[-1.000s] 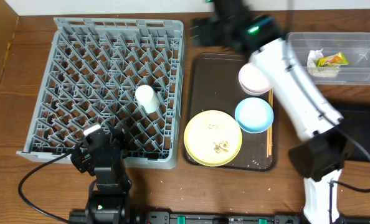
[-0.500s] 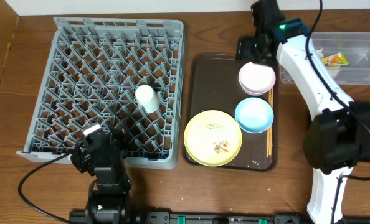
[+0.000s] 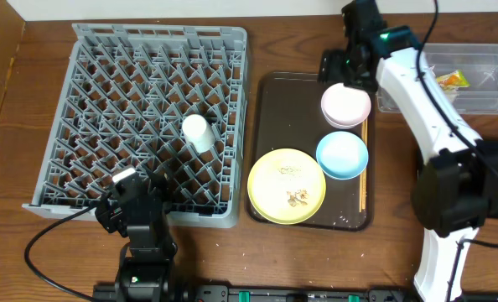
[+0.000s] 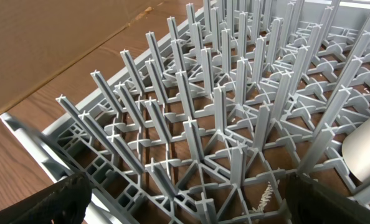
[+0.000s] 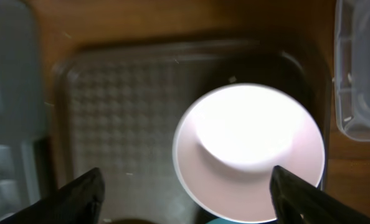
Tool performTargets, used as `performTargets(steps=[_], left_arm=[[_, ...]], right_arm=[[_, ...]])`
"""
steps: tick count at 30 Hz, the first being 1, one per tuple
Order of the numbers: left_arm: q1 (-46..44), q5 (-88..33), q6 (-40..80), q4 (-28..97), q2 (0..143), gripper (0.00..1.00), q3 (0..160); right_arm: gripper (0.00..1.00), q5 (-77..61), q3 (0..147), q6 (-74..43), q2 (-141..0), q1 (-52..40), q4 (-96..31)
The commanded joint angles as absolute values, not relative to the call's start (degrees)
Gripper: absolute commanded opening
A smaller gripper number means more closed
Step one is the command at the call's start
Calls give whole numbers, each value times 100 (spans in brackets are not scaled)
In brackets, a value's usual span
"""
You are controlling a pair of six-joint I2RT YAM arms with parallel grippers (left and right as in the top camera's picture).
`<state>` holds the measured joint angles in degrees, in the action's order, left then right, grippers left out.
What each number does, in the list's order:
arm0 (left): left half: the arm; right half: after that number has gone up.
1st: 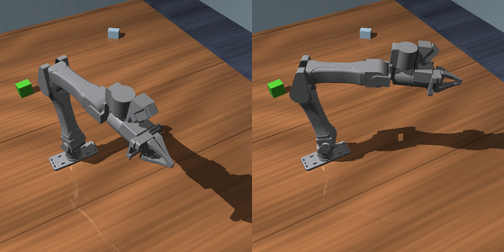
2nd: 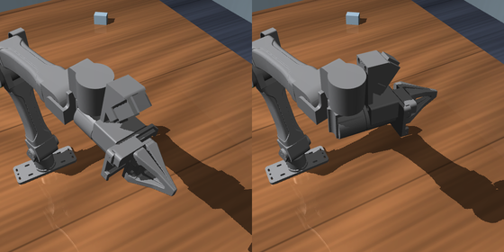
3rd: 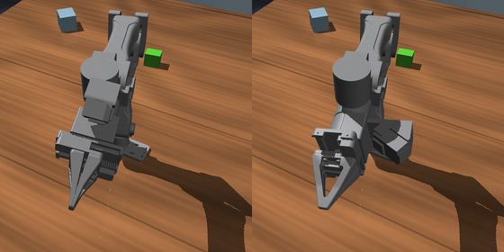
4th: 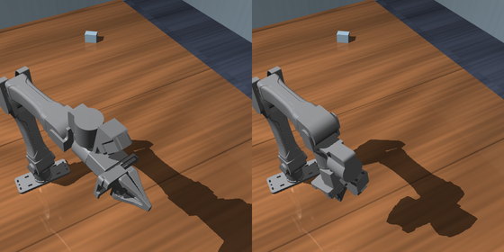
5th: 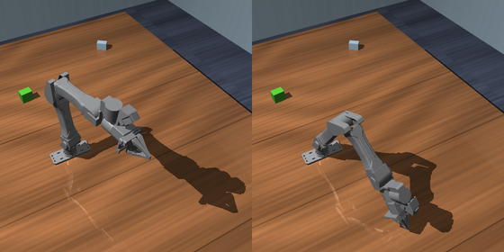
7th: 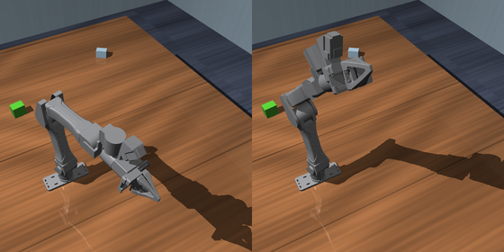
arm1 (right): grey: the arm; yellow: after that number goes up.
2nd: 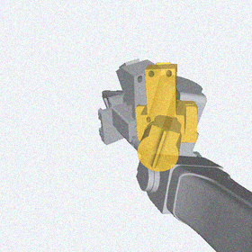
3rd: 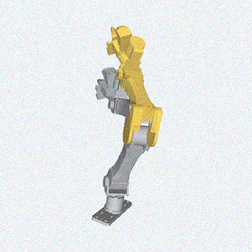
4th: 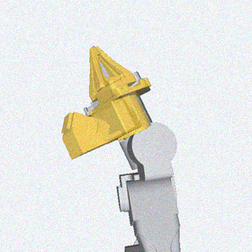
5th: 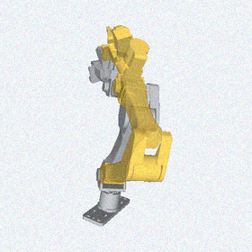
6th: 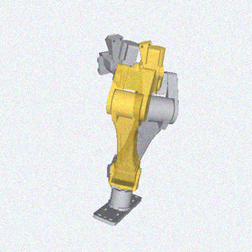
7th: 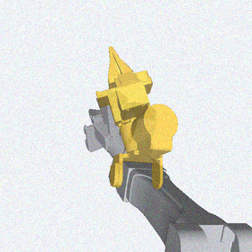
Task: Sort waste into correct bins and load items into the dishwasher
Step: 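Withdraw the right gripper toward the upper right, then swing the left gripper over the tray toward the pink bowl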
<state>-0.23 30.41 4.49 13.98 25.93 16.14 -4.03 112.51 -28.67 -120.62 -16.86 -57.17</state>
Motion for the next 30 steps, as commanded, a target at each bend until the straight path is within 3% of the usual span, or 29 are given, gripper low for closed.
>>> performTargets(steps=[1, 3, 14, 21, 25, 30], left_arm=[[-19, 3111, 458, 1413, 2574, 100, 1695], [-19, 3138, 449, 1411, 2574, 100, 1695], [-19, 3260, 436, 1413, 2574, 100, 1695], [-19, 3256, 449, 1146, 2574, 100, 1695], [-40, 2193, 976, 495, 2569, 100, 1695], [-40, 1822, 1107, -89, 2569, 100, 1695]], right_arm=[[91, -239, 11607, -2886, -11303, -1444, -5697], [99, 23, 11627, -2888, -11026, -1295, -5693], [99, 742, 11625, -2847, -10057, -75, -6357], [99, 576, 11611, -2869, -10062, 154, -6692], [99, 576, 11611, -2869, -10062, 143, -6707], [99, 576, 11611, -2867, -10062, 143, -6707]])
